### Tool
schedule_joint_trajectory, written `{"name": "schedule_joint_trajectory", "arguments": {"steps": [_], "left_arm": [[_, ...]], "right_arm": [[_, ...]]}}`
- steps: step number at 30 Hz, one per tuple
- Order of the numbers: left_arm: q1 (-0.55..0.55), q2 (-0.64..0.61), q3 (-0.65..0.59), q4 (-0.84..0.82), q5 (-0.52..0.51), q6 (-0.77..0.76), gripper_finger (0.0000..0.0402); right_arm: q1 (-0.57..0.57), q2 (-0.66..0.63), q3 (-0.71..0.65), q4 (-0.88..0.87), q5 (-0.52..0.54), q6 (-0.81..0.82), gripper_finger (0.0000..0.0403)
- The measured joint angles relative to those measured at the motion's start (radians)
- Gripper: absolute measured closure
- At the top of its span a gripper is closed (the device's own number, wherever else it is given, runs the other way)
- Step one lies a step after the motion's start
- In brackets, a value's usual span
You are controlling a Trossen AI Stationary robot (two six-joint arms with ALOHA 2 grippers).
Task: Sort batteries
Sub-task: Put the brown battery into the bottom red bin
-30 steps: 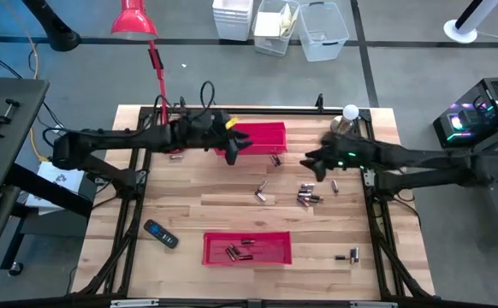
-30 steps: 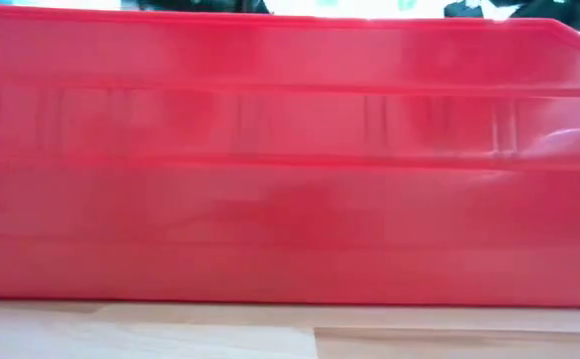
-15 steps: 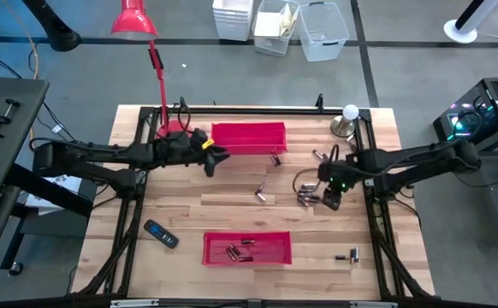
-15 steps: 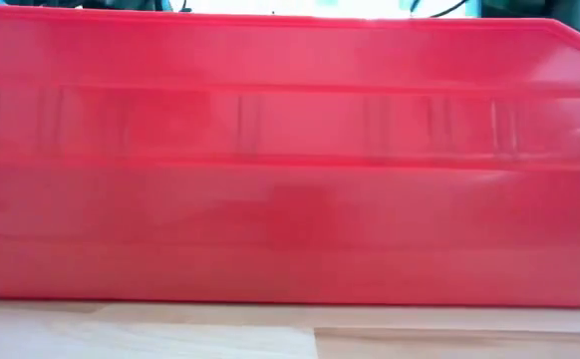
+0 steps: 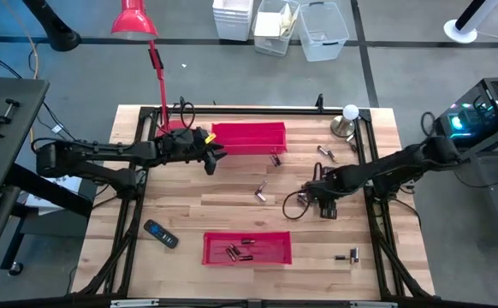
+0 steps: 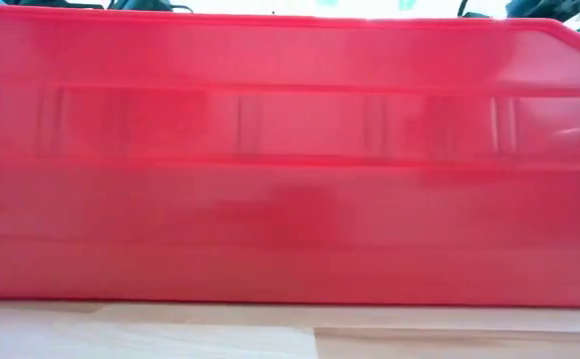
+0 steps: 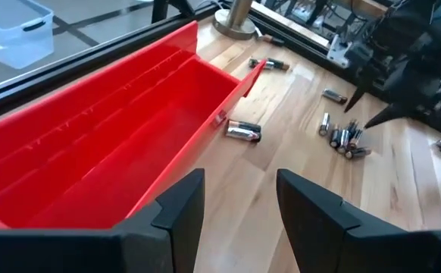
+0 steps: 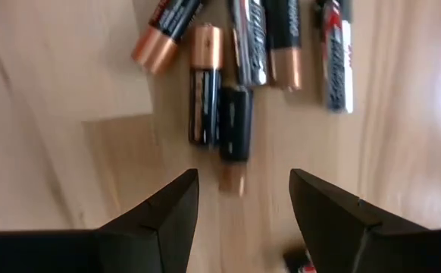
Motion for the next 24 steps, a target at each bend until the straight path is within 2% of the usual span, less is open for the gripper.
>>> {"name": "schedule_joint_trajectory", "arguments": {"steps": [5, 8, 11, 14, 19, 21, 24], "left_arm": [[0.0, 0.0, 0.0, 0.001, 0.0, -0.01, 0.0245], [0.0, 0.0, 0.0, -0.001, -0.001, -0.011, 0.0245], [0.0, 0.0, 0.0, 0.0, -0.001, -0.03, 0.0245], [0.0, -0.001, 0.0, 0.021, -0.001, -0.036, 0.0245], [0.0, -0.007, 0.001, 0.061, -0.003, -0.025, 0.0245], [0.002, -0.007, 0.001, 0.057, -0.017, -0.005, 0.0245], [0.003, -0.007, 0.0, 0.037, -0.04, 0.009, 0.0245]], "right_arm": [[0.0, 0.081, 0.003, 0.049, 0.013, -0.059, 0.0203], [0.0, 0.114, 0.005, 0.056, 0.011, -0.074, 0.0219], [0.002, 0.131, 0.006, 0.057, -0.004, -0.075, 0.0274], [0.002, 0.126, 0.006, 0.056, -0.03, -0.055, 0.0364], [0.007, 0.061, 0.011, -0.03, -0.034, 0.018, 0.0368], [0.016, 0.001, 0.014, -0.142, -0.032, 0.044, 0.0368], [0.028, -0.095, 0.057, -0.188, -0.033, 0.084, 0.0368]]}}
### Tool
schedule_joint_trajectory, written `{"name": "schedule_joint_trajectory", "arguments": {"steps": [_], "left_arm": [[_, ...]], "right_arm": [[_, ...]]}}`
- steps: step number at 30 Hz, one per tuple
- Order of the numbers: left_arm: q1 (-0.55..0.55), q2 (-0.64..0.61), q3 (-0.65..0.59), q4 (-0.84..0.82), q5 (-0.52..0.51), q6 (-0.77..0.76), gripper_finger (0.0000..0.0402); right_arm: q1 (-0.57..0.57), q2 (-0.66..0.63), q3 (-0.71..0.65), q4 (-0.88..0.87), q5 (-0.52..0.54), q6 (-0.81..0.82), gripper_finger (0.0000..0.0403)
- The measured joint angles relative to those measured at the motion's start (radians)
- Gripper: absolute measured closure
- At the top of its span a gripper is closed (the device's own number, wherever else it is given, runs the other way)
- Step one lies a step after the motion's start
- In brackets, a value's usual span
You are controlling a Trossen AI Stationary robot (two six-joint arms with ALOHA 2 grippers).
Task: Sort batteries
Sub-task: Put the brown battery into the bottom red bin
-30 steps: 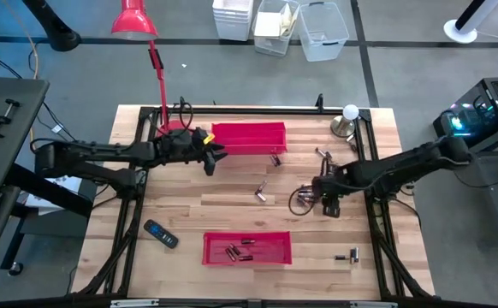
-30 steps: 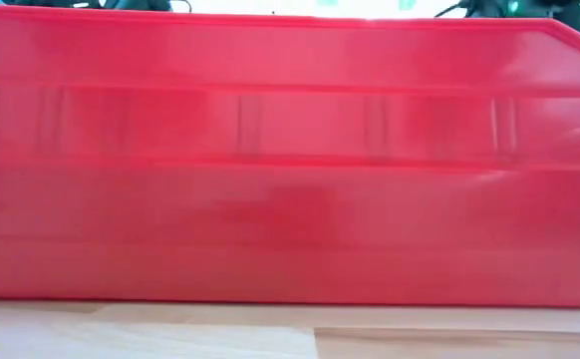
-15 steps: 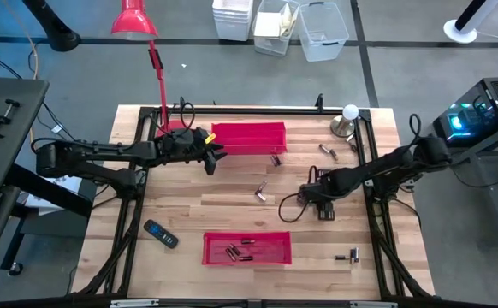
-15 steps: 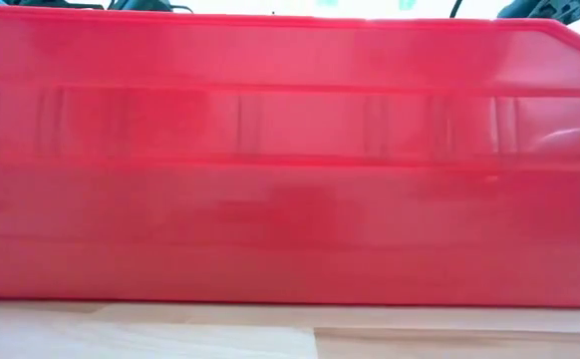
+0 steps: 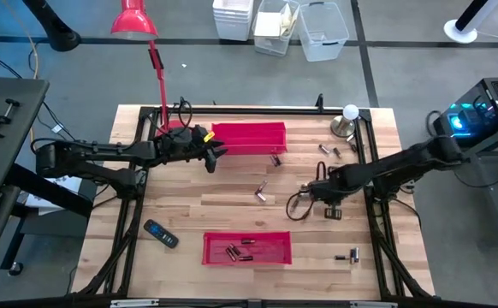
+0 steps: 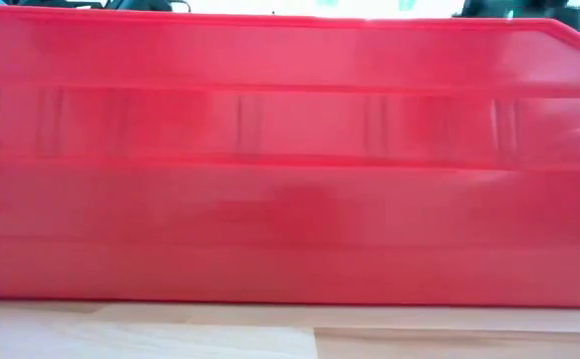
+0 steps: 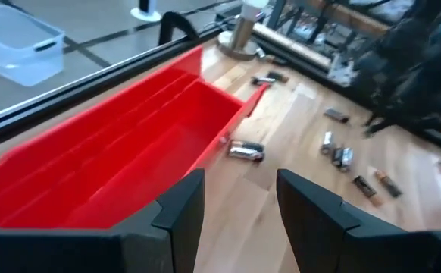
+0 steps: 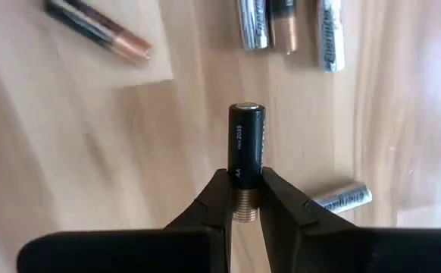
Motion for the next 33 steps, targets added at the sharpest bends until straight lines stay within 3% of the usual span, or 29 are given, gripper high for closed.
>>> {"name": "schedule_joint_trajectory", "arguments": {"steps": [2, 7, 12, 18, 24, 33], "left_arm": [[0.0, 0.0, 0.0, -0.014, -0.027, 0.0, 0.0245], [0.0, 0.014, 0.0, -0.078, -0.053, -0.013, 0.0245], [-0.025, 0.028, 0.0, -0.092, -0.009, -0.123, 0.0245], [-0.093, 0.028, 0.0, -0.082, -0.057, -0.206, 0.0245], [-0.141, 0.028, 0.0, -0.096, -0.089, -0.201, 0.0245], [-0.204, 0.028, 0.0, -0.092, -0.053, -0.057, 0.0245]], "right_arm": [[0.004, -0.059, 0.024, -0.065, 0.001, 0.035, 0.0368], [0.003, -0.147, 0.101, 0.01, 0.046, 0.104, 0.0368], [0.004, -0.114, 0.149, 0.355, -0.039, 0.028, 0.0368], [0.063, 0.051, 0.24, 0.592, -0.156, -0.095, 0.0368], [0.167, 0.277, 0.435, 0.54, -0.211, -0.115, 0.0368], [0.242, 0.574, 0.734, 0.42, -0.183, 0.108, 0.0368]]}}
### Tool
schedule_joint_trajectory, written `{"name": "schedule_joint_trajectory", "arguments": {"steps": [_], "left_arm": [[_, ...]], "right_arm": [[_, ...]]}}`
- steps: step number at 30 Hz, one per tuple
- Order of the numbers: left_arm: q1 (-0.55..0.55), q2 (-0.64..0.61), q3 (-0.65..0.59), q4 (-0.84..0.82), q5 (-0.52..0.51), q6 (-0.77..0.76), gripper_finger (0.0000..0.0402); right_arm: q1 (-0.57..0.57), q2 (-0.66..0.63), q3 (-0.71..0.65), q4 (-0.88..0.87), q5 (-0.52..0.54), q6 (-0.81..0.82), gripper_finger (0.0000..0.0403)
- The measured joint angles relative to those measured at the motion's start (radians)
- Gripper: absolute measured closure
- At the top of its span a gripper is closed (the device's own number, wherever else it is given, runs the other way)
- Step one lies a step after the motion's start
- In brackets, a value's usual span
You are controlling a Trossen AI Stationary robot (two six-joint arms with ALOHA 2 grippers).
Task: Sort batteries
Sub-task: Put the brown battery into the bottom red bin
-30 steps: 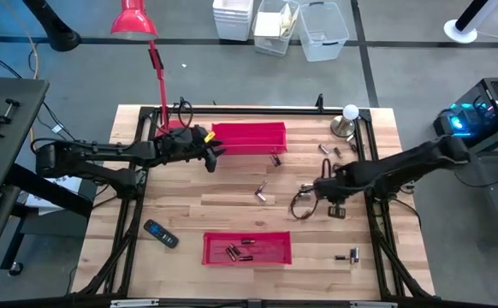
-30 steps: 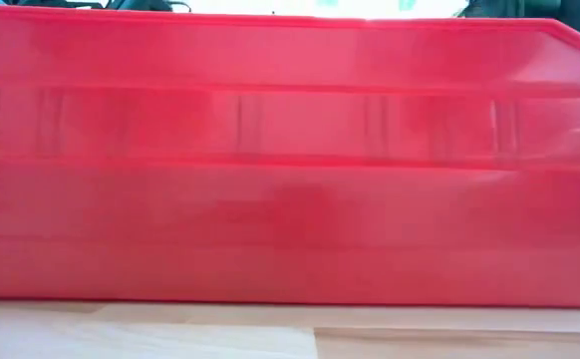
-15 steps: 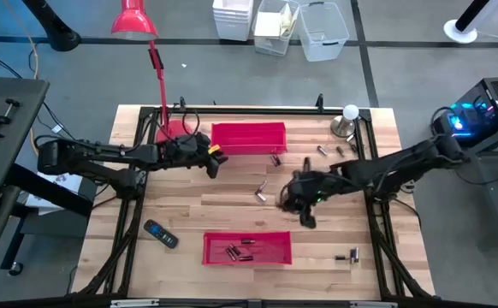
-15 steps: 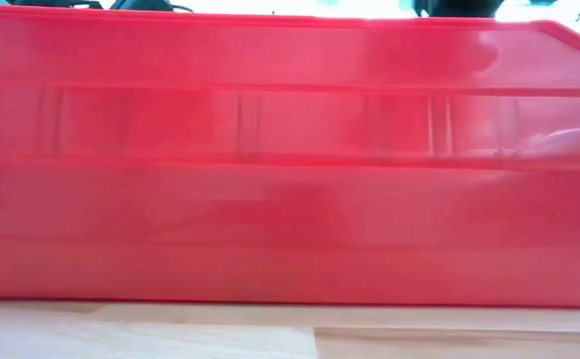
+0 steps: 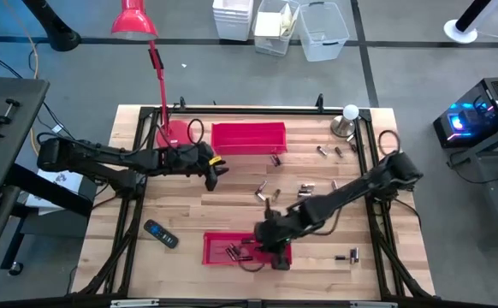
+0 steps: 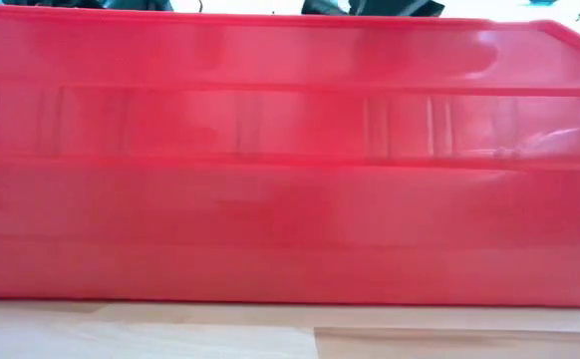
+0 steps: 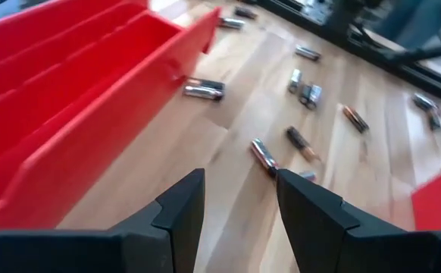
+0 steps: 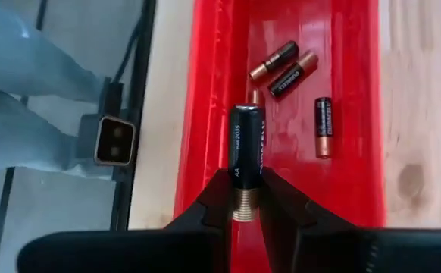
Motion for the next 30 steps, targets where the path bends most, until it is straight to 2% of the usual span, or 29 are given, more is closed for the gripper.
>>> {"name": "schedule_joint_trajectory", "arguments": {"steps": [8, 12, 19, 23, 26, 30], "left_arm": [[-0.054, 0.0, 0.0, 0.089, 0.007, 0.024, 0.0245], [-0.064, 0.0, 0.0, 0.112, 0.008, 0.023, 0.0245], [-0.064, 0.0, 0.0, 0.112, 0.0, 0.023, 0.0245], [-0.064, 0.0, 0.0, 0.112, -0.019, 0.023, 0.0245], [-0.064, 0.0, 0.0, 0.111, -0.032, 0.022, 0.0245], [-0.063, 0.0, 0.0, 0.109, -0.058, 0.022, 0.0245]], "right_arm": [[0.017, 0.168, 0.258, -0.278, 0.044, 0.03, 0.0355], [0.017, 0.206, 0.333, -0.336, 0.042, 0.08, 0.0337], [0.009, 0.211, 0.393, -0.396, 0.049, 0.096, 0.0255], [0.004, 0.211, 0.443, -0.537, 0.044, 0.078, 0.0211], [0.01, 0.208, 0.489, -0.701, 0.056, 0.083, 0.0202], [0.06, 0.157, 0.489, -0.834, 0.111, 0.088, 0.0206]]}}
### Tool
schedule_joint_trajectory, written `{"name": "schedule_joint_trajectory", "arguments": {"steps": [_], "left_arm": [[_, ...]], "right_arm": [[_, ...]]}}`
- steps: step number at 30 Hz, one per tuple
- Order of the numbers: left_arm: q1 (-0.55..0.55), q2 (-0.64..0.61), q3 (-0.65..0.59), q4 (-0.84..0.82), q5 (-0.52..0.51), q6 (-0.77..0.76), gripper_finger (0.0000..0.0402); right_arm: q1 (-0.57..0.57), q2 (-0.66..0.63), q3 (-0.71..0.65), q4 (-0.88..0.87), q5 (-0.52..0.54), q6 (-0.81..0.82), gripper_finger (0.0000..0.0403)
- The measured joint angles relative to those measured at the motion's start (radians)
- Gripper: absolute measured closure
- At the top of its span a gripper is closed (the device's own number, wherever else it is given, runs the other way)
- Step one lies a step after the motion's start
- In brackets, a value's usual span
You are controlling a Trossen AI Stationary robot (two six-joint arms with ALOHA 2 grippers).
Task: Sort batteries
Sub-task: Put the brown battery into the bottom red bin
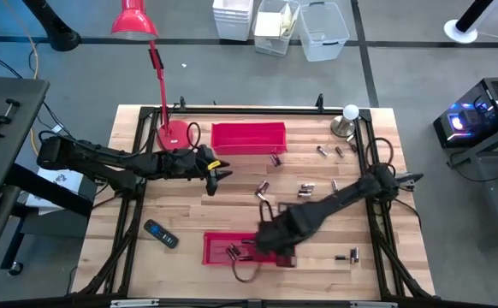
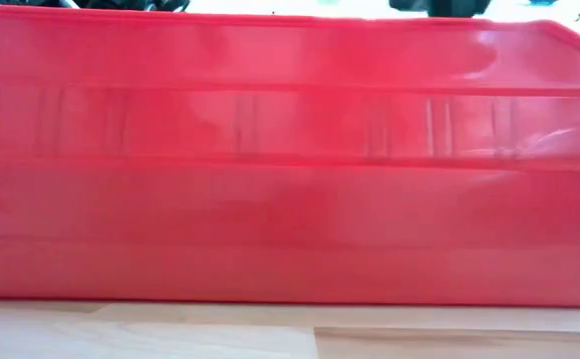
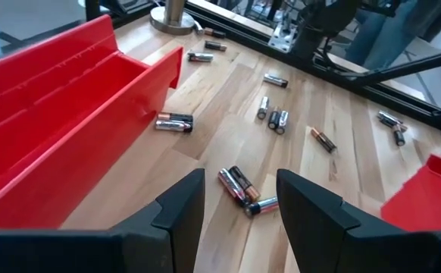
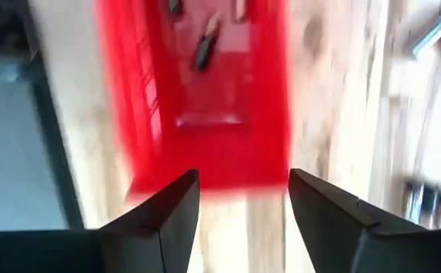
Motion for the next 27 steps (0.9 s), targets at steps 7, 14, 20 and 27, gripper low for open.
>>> {"name": "schedule_joint_trajectory", "arguments": {"steps": [7, 14, 20, 27], "left_arm": [[0.002, 0.0, 0.0, 0.0, -0.007, 0.0, 0.0245], [0.002, 0.0, 0.0, 0.001, -0.01, -0.001, 0.0245], [0.002, 0.0, 0.0, 0.001, -0.011, -0.001, 0.0245], [0.002, 0.0, 0.0, -0.003, -0.037, -0.011, 0.0245]], "right_arm": [[0.159, -0.184, -0.164, -0.08, 0.05, 0.315, 0.021], [0.33, -0.363, -0.622, 0.194, -0.154, 0.577, 0.021], [0.349, -0.388, -0.838, 0.404, -0.138, 0.585, 0.021], [0.349, -0.388, -0.994, 0.544, -0.149, 0.536, 0.021]]}}
